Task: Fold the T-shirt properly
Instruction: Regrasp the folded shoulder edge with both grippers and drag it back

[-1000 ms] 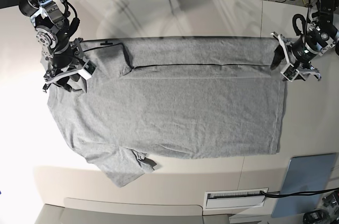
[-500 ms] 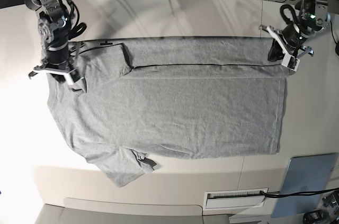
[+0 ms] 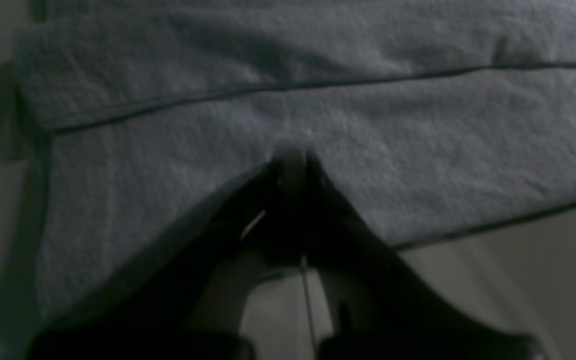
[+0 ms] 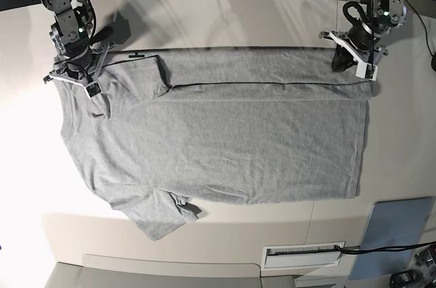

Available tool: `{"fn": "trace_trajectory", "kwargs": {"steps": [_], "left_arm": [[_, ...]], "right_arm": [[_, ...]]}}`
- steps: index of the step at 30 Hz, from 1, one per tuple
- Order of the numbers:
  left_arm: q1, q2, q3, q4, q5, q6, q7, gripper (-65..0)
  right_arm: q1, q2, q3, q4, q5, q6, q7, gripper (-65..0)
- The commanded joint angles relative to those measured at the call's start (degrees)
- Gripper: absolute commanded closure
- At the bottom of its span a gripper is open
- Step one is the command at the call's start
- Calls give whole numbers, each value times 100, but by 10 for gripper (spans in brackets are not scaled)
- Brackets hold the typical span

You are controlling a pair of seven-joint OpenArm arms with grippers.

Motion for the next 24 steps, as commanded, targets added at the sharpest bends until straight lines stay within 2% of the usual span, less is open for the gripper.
{"fn": "trace_trajectory", "kwargs": {"steps": [1,5,9,12,14,20,24], "left_arm": [[205,-52,-4,-22,166,15,529,0],[584,-85,-22,72,166,-374,876,0],[1054,-229,-22,236,162,-411,929,0],[1438,-341,-22,402,96,-431,929,0],[1696,-387,-22,527,81,-555,927,0],[2144,-398,-186,855,105,-573,763,0],[2076,-400,-345,1032,94,-944,667,0]], "right_arm": [[-116,109,37,28,4,37,-157,0],[-608,286,39,192,-101,-26,-122,0],[-1202,568,44,638,-273,-468,-90,0],[-1622,734,44,901,-404,-577,-125,0],[-1856,763,44,975,-614,-702,-136,0],[-2295,761,44,1029,-1014,-964,-107,0],[-2365,763,44,1204,-1161,-1215,-28,0]]}}
